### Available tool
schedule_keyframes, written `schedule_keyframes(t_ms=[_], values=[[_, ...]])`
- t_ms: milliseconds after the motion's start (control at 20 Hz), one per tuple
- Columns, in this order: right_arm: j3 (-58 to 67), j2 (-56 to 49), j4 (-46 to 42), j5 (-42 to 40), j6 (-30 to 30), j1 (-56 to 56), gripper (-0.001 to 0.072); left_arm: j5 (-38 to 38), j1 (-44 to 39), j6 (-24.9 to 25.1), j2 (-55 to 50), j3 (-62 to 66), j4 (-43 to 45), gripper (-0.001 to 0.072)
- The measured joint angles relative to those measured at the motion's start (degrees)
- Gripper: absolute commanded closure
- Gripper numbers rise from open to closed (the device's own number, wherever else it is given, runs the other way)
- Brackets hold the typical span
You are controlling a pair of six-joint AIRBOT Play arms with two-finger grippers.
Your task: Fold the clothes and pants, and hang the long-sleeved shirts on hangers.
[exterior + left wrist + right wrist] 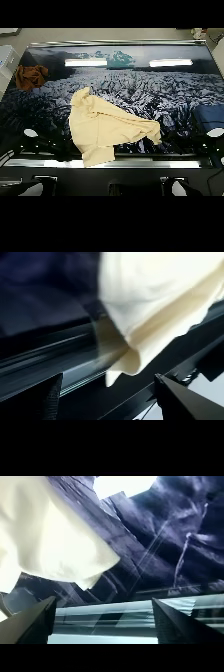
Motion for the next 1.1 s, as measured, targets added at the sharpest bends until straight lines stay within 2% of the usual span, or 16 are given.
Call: schedule_keyframes(t_ms=[50, 100, 300, 350, 400, 450, 500, 600, 650, 700, 750, 800, 900, 1100], values=[[-0.2, 0.0, 0.5, -0.6, -0.2, 0.0, 0.0013, 1.1, -1.7, 0.4, 0.1, -1.0, -1.8, 0.0082], [-0.3, 0.0, 0.9, -1.1, -0.2, 0.0, 0.0013, 2.0, -3.4, 0.5, 0.2, -1.7, -3.2, 0.0119], [-0.6, -1.5, 2.1, -2.6, -0.5, 0.0, 0.0012, 6.6, -11.3, 0.2, 0.2, -3.1, -8.3, 0.0121], [-0.6, -2.4, 2.6, -2.9, -0.6, 0.0, 0.0012, 7.7, -13.5, -0.7, 0.3, -3.2, -9.3, 0.0173], [-0.6, -3.3, 3.2, -3.3, -1.0, 0.2, 0.0012, 9.0, -15.5, -1.7, 0.3, -3.4, -9.7, 0.0424], [-0.6, -4.2, 3.9, -3.6, -1.2, 0.8, 0.0012, 11.3, -17.6, -2.7, 0.2, -3.5, -9.1, 0.0621], [-0.6, -5.1, 4.6, -4.0, -1.6, 1.7, 0.0012, 13.2, -19.2, -3.7, 0.2, -3.6, -9.0, 0.0683], [-0.5, -6.8, 6.4, -4.7, -1.9, 4.5, 0.0015, 15.1, -21.6, -5.0, 0.3, -3.5, -10.1, 0.0684], [-0.5, -7.6, 7.3, -5.6, -1.9, 6.2, 0.0048, 15.7, -22.4, -5.2, 0.4, -3.5, -10.3, 0.0684], [-0.5, -8.0, 7.6, -6.7, -1.8, 7.6, 0.0184, 16.1, -22.9, -5.5, 0.7, -3.5, -10.4, 0.0684], [-0.5, -8.5, 8.0, -9.1, -1.8, 9.1, 0.0503, 16.5, -23.3, -5.7, 1.2, -3.5, -10.4, 0.0685], [-0.6, -8.9, 8.0, -11.2, -1.6, 10.1, 0.0666, 16.9, -23.6, -6.1, 2.0, -3.5, -10.2, 0.0685], [0.3, -9.3, 9.0, -13.6, -1.2, 11.6, 0.0666, 18.2, -23.9, -6.1, 4.4, -2.8, -9.1, 0.0686], [9.6, -7.3, 10.3, -11.1, -2.5, 12.6, 0.0666, 15.5, -21.0, -6.1, 13.5, 5.7, -6.4, 0.0687]])
